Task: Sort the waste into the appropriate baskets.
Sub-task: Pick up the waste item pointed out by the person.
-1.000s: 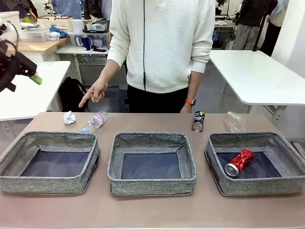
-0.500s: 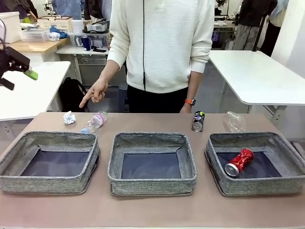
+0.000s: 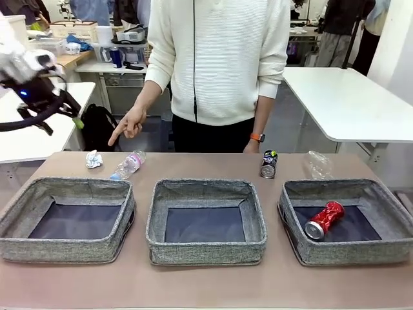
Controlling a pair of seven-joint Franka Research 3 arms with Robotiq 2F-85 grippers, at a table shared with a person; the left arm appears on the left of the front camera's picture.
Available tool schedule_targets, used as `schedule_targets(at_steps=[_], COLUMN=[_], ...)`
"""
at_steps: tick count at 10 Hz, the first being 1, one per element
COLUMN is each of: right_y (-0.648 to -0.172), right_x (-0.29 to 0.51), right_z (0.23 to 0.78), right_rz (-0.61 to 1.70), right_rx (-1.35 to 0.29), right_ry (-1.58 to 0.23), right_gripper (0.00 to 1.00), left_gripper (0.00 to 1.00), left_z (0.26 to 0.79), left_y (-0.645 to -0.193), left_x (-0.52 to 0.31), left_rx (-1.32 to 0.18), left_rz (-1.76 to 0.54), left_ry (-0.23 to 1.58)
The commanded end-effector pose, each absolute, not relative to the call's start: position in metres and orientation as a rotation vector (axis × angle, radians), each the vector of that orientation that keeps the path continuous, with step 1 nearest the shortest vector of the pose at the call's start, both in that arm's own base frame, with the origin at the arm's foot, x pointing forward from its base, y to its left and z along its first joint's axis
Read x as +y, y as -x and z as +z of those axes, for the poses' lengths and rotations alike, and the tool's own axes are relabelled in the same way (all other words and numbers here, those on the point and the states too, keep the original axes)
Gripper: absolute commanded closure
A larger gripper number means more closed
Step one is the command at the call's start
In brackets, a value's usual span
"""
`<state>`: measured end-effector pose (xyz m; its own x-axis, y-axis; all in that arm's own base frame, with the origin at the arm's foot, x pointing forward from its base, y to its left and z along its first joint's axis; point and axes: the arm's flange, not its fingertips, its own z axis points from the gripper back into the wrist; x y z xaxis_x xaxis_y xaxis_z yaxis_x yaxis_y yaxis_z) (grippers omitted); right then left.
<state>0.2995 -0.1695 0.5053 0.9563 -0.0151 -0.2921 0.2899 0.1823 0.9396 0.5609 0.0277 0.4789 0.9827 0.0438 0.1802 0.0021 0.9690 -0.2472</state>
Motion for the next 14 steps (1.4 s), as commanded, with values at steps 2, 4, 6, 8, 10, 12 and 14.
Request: schedule_targets(at_steps=[2, 4, 6, 8, 10, 12, 14], right_y=[-0.299, -0.299, -0.299, -0.299, -0.299, -0.299, -0.299], right_x=[-0.169, -0.169, -0.169, -0.169, -0.169, -0.169, -0.169], right_z=[0.507, 0.507, 0.507, 0.507, 0.507, 0.507, 0.507], right_rz=[-0.207, -0.207, -0.207, -0.207, -0.207, -0.207, -0.207], right_rx=[0.23, 0.23, 0.23, 0.23, 0.23, 0.23, 0.23], right_ry=[-1.384, -1.384, -1.384, -1.384, -1.384, -1.384, -1.384], right_gripper=[0.0, 0.0, 0.0, 0.0, 0.0, 0.0, 0.0], left_gripper=[0.0, 0.0, 0.0, 0.0, 0.0, 0.0, 0.0], left_z=[0.436, 0.4, 0.365, 0.348, 0.34, 0.333, 0.328], left_y=[-0.604, -0.623, -0.64, -0.655, -0.663, -0.667, -0.668], left_x=[0.018, 0.014, 0.012, 0.015, 0.013, 0.009, 0.007], left_rx=[-0.101, -0.116, -0.126, -0.165, -0.207, -0.201, -0.188], left_rz=[-0.059, -0.06, -0.101, -0.102, -0.102, -0.1, -0.094], left_ry=[0.187, 0.117, 0.099, 0.147, 0.17, 0.131, 0.124])
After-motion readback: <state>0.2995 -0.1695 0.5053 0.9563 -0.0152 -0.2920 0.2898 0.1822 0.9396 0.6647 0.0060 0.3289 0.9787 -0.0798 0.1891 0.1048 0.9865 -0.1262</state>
